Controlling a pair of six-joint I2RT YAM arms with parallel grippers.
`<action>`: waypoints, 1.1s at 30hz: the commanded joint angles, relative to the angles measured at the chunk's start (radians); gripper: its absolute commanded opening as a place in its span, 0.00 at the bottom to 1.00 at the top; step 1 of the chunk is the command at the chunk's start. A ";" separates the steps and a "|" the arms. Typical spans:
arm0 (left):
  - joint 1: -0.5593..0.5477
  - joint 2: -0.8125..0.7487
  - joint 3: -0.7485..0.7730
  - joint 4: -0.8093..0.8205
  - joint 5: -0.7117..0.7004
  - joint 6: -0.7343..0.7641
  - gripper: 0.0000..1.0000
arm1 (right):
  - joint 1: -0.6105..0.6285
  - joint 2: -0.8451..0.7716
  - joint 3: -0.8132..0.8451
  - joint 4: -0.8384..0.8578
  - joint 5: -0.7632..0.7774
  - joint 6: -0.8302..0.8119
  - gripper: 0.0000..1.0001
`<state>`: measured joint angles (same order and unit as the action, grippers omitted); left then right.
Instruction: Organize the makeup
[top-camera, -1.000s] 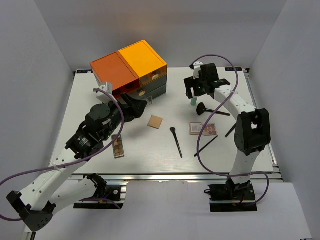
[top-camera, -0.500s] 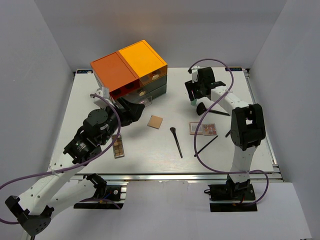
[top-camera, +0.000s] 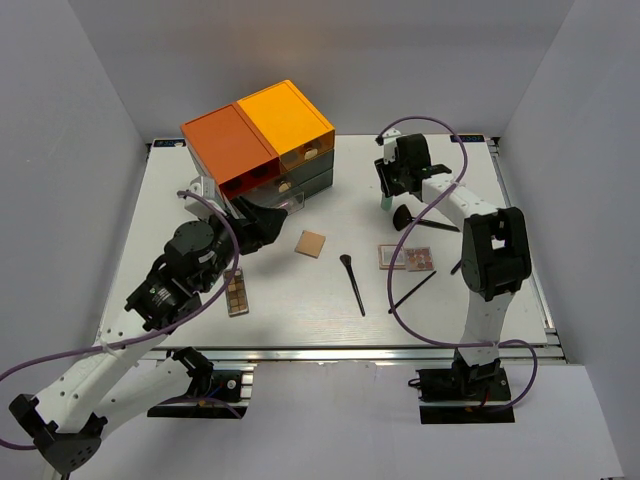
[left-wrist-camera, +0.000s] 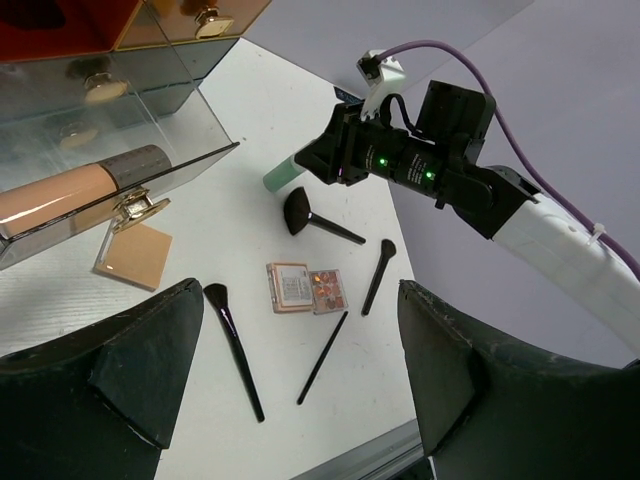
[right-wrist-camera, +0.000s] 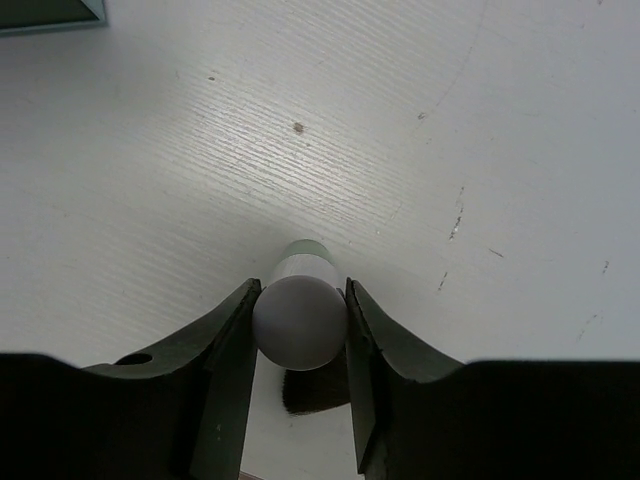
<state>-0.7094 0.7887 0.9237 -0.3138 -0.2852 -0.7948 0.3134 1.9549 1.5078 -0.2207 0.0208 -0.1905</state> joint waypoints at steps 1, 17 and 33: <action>-0.001 -0.023 -0.008 -0.004 -0.022 -0.004 0.88 | -0.017 -0.065 0.002 0.014 -0.066 0.023 0.00; -0.002 -0.190 -0.212 -0.002 -0.160 -0.194 0.81 | 0.090 -0.375 0.020 0.381 -0.699 0.560 0.00; -0.002 -0.324 -0.358 -0.027 -0.167 -0.351 0.54 | 0.411 -0.091 0.216 0.468 -0.592 0.602 0.00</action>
<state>-0.7094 0.4850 0.5827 -0.3286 -0.4389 -1.1149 0.7136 1.8771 1.6501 0.1749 -0.6025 0.4259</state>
